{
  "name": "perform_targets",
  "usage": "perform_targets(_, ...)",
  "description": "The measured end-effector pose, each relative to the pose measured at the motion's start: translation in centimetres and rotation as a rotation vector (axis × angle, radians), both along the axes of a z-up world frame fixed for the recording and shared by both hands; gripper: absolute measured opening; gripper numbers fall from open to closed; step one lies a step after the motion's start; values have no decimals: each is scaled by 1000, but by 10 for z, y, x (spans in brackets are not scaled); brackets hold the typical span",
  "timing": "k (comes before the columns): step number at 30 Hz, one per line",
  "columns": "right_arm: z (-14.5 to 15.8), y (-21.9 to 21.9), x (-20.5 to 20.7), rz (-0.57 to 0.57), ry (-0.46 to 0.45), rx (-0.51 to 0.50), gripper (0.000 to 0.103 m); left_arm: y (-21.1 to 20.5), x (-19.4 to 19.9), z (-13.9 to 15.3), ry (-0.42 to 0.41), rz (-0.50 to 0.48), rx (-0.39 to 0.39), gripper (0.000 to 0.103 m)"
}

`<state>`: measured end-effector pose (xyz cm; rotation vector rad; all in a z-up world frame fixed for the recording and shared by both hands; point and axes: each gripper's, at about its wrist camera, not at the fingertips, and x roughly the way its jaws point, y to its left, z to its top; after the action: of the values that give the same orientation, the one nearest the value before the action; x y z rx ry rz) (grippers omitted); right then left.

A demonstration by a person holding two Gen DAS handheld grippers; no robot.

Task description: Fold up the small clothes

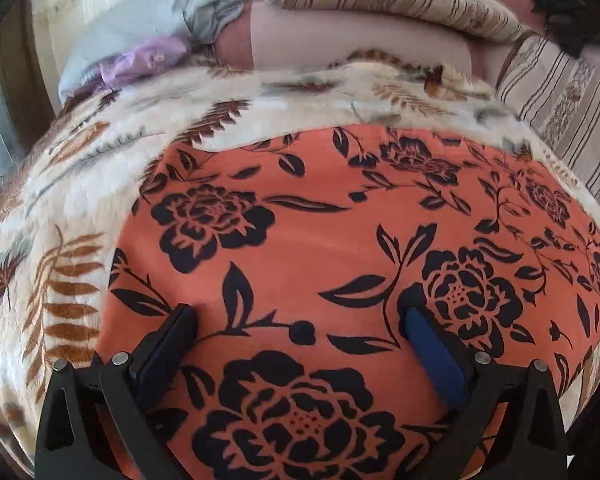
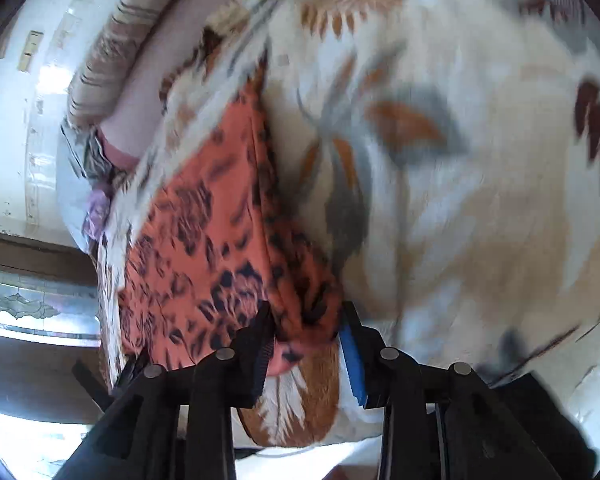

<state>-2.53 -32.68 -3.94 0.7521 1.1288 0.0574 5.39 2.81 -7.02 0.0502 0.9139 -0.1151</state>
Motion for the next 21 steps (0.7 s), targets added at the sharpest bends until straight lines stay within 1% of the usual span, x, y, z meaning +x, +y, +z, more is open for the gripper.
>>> perform_targets(1,10,-5,4,-26,-25,-22,51,-1,1,0,-4,1,-2,103)
perform_targets(2,21,-12,14,-50,-61,-12,83,-1,2,-1,-10,-2,0,103)
perform_targets(3,25,-16,26,-47,-90,17,96,-2,3,-2,-17,-8,1,103)
perform_targets(4,24,-14,44,-20,-103,53,96,-1,4,-3,-23,-14,-3,103)
perform_targets(6,15,-9,91,61,-69,108,96,0,4,-3,-25,-25,-12,103)
perform_targets(7,9,-5,112,94,-51,108,96,0,4,-4,-27,-29,-13,103)
perform_targets(8,1,0,134,104,-21,78,94,2,5,-3,-30,-33,-13,103)
perform_targets(9,-10,3,151,89,25,39,94,2,4,-3,-33,-37,-12,103)
perform_targets(10,-19,9,164,108,64,17,93,1,5,-3,-35,-40,-11,103)
perform_targets(11,-19,19,173,151,91,-73,78,1,4,-2,-35,-42,-9,103)
perform_targets(12,-11,31,175,186,105,-191,10,1,4,-2,-36,-44,-10,103)
perform_targets(13,3,46,175,252,97,-263,10,1,4,-2,-35,-46,-10,103)
perform_targets(14,20,56,170,270,53,-345,10,1,5,-2,-36,-47,-11,103)
perform_targets(15,29,63,168,277,26,-430,10,1,5,-2,-36,-45,-10,103)
perform_targets(16,28,66,167,281,29,-504,10,0,6,-1,-37,-45,-7,103)
perform_targets(17,14,63,170,275,96,-514,9,0,7,-1,-35,-45,-8,103)
perform_targets(18,1,49,165,266,137,-487,14,2,8,0,-28,-44,-19,103)
perform_targets(19,2,41,161,209,119,-452,18,5,7,3,-16,-38,-26,103)
perform_targets(20,10,33,152,153,100,-435,27,10,4,11,-13,-25,-15,98)
perform_targets(21,18,35,144,123,79,-425,29,19,-4,24,-46,-6,-15,96)
